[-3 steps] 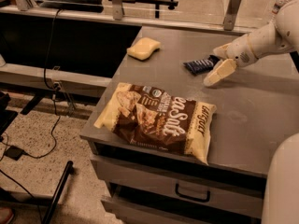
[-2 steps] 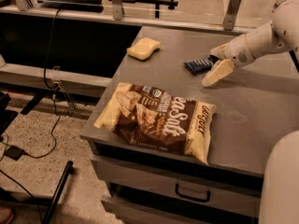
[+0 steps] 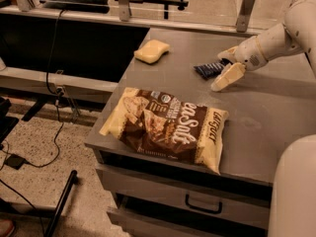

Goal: Move rxbar blueberry near brown chip bag

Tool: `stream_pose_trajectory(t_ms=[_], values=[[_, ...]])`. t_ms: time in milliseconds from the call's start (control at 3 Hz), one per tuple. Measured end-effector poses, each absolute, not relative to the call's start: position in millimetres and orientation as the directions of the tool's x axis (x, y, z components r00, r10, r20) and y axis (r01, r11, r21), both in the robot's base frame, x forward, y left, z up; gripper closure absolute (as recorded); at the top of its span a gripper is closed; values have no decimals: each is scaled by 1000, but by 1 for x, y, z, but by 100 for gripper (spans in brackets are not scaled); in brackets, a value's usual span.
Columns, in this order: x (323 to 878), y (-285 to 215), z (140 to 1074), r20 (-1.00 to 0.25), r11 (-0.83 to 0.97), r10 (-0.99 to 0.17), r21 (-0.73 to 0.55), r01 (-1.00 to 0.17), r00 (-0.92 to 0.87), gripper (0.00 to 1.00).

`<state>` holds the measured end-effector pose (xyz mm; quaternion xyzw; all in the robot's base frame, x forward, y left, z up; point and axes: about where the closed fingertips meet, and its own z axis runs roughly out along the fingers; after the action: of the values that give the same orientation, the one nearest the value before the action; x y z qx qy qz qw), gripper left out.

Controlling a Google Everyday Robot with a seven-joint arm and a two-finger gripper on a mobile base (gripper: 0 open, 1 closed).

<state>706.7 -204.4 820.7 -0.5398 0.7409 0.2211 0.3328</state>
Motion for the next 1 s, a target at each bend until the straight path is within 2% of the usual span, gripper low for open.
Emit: stream_pose_trajectory(t_ms=[333, 667, 1000], values=[[705, -200, 821, -731, 288, -660, -34, -957, -172, 38], [705, -199, 824, -731, 278, -662, -35, -960, -165, 70], [705, -199, 829, -731, 278, -662, -35, -960, -165, 98]])
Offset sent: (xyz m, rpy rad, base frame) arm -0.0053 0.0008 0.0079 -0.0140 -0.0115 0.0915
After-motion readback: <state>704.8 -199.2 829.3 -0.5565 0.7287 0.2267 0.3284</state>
